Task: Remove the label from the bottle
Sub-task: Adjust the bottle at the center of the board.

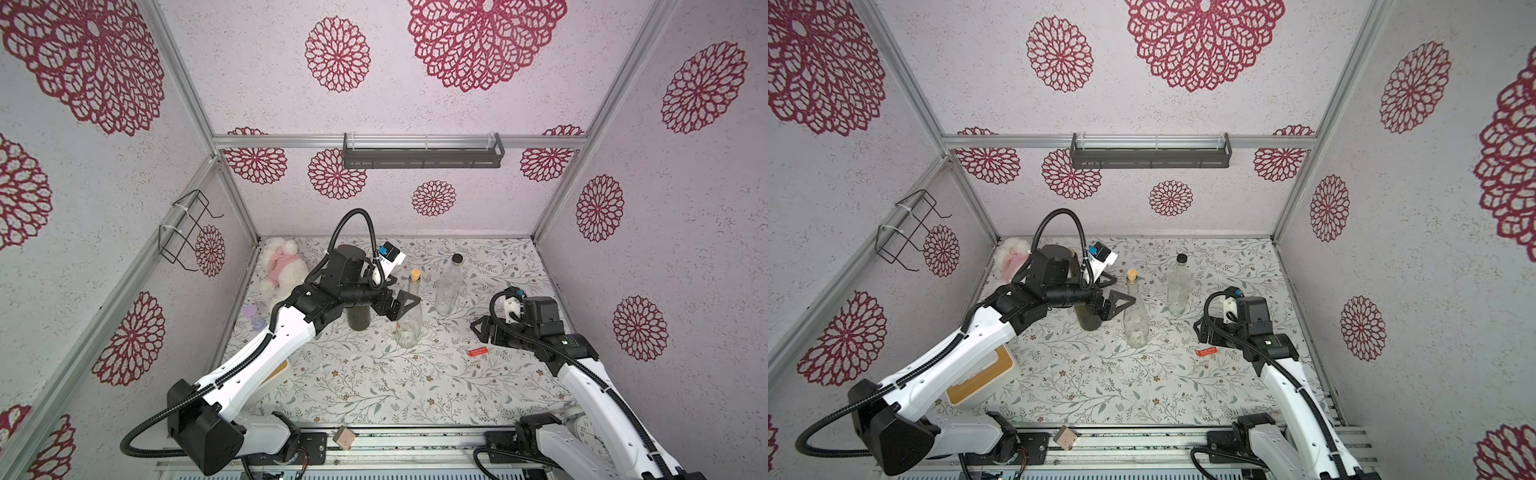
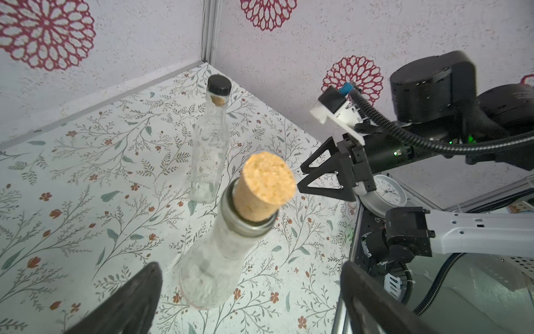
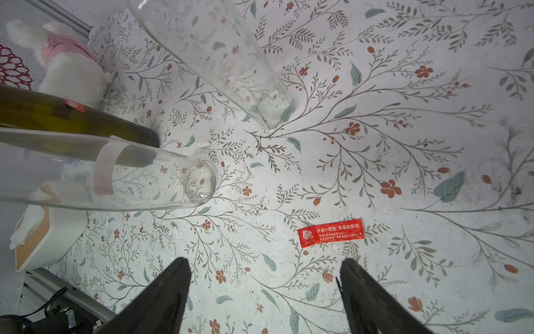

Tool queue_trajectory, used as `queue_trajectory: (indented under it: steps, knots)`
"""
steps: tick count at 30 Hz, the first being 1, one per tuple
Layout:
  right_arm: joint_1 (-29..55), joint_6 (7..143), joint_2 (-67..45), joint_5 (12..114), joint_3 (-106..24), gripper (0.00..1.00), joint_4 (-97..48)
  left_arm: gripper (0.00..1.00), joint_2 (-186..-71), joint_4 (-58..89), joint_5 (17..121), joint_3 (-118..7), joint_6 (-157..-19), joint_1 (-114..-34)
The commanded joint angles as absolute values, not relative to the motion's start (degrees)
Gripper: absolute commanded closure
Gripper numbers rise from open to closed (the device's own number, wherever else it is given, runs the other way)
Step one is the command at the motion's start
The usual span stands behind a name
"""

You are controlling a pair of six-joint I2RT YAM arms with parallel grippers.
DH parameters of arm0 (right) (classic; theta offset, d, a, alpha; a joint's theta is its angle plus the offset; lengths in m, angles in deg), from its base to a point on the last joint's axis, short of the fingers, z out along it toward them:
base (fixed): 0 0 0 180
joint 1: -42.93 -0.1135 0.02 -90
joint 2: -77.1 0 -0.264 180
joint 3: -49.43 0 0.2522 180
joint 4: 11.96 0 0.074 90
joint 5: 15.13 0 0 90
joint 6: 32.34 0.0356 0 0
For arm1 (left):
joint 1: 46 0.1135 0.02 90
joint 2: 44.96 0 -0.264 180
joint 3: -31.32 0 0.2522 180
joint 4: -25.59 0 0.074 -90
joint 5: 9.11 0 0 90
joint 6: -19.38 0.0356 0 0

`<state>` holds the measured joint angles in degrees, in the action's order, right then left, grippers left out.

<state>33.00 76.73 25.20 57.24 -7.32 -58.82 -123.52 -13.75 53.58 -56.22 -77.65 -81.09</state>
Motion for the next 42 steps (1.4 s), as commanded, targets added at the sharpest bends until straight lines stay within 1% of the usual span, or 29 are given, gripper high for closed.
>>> queue_trajectory:
  steps: [1,12,15,20,22,34,39,42]
  knots:
    - [33.31,76.41,25.18,58.78,-8.06,0.16,-58.24,0.03,-124.59,-10.28,51.32,-58.11,-75.85,-80.71]
    - [33.32,74.63,22.35,60.37,-8.12,0.16,-56.85,0.16,-129.59,-6.79,50.78,-59.26,-76.84,-80.54]
    - [33.28,74.21,22.13,60.37,-8.06,0.16,-56.53,0.22,-130.07,-5.86,51.09,-59.13,-77.19,-80.54]
    - [33.29,74.11,22.10,60.19,-7.84,0.16,-55.97,0.35,-130.62,-4.87,51.44,-58.99,-77.62,-80.54]
    - [33.31,74.16,22.21,60.19,-7.54,0.16,-55.63,0.39,-130.81,-4.41,51.51,-58.84,-77.73,-80.54]
    - [33.29,74.46,22.61,59.95,-6.26,0.17,-54.30,0.46,-131.92,-3.06,52.13,-58.29,-78.67,-80.67]
    - [33.33,74.35,22.95,60.10,-6.26,0.17,-54.45,0.54,-131.97,-3.11,53.26,-58.20,-78.89,-80.97]
    - [33.26,74.20,23.07,60.19,-6.26,0.17,-54.46,0.60,-131.97,-3.90,56.83,-58.66,-78.55,-81.87]
